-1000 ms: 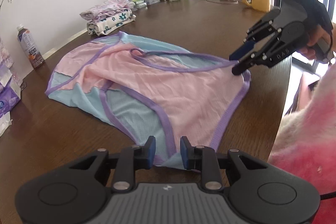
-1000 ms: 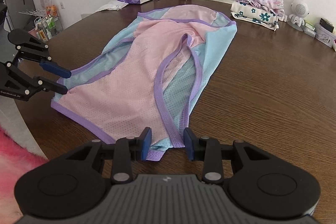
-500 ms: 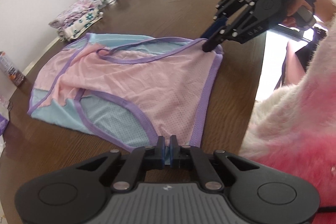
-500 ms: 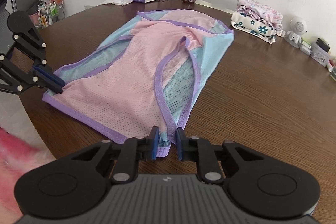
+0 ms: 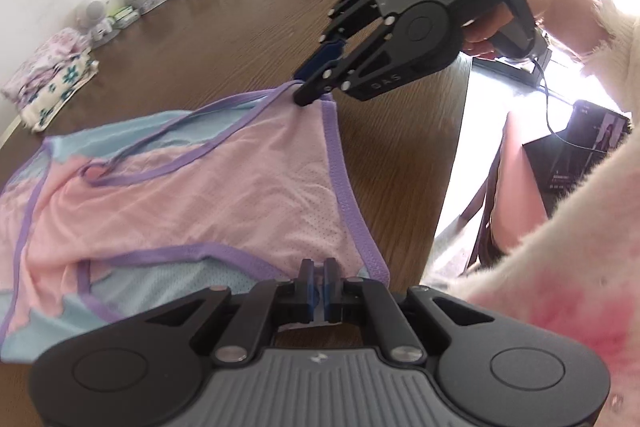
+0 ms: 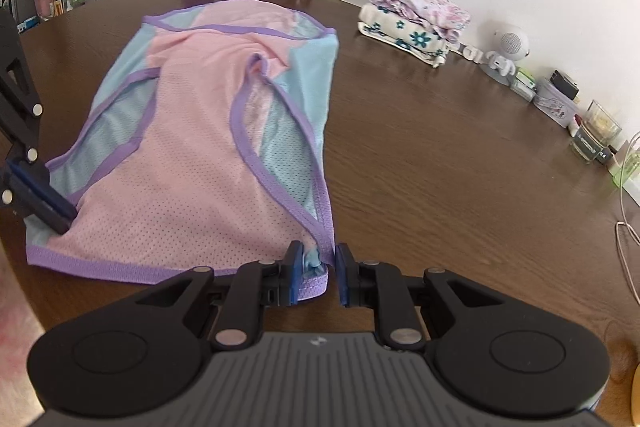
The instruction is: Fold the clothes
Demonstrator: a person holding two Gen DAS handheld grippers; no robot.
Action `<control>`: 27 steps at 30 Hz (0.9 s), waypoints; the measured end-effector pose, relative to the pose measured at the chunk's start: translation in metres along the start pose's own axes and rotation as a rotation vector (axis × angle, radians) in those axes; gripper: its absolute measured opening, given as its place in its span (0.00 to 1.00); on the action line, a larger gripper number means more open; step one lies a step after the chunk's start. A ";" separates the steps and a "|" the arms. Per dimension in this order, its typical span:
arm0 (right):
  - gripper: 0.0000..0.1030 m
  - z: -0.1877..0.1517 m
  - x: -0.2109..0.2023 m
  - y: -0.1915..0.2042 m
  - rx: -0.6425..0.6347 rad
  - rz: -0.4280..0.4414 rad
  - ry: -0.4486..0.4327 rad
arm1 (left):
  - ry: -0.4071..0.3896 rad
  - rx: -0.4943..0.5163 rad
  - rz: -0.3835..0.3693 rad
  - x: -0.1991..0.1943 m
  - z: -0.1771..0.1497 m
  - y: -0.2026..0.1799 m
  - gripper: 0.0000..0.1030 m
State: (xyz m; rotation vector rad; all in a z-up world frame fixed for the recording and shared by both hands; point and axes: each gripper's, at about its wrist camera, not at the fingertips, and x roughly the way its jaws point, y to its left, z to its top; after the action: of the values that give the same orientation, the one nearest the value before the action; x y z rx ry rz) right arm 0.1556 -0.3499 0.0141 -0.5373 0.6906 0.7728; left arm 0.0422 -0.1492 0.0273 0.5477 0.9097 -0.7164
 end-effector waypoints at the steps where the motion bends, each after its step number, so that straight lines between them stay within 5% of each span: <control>1: 0.16 -0.001 0.002 -0.009 0.001 0.004 0.002 | 0.003 0.004 0.002 0.006 0.011 -0.003 0.01; 10: 0.16 0.002 0.031 -0.085 -0.037 0.001 0.038 | -0.003 -0.005 -0.004 0.059 0.090 -0.020 0.02; 15: 0.17 0.000 0.029 -0.104 0.028 0.022 0.021 | -0.030 -0.023 -0.025 0.066 0.105 -0.020 0.08; 19: 0.21 -0.003 -0.010 -0.077 0.042 0.051 -0.073 | -0.076 -0.081 -0.036 0.044 0.087 -0.003 0.35; 24: 0.28 -0.001 -0.029 -0.017 -0.019 0.124 -0.096 | -0.088 -0.217 0.018 0.013 0.041 0.036 0.36; 27: 0.28 0.001 -0.021 0.006 0.011 0.129 -0.072 | -0.077 -0.266 0.113 -0.001 0.010 0.064 0.36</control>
State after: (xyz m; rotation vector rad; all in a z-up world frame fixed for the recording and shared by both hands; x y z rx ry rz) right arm 0.1404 -0.3555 0.0291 -0.4556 0.6671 0.9042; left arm 0.0952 -0.1147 0.0413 0.3306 0.8778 -0.5009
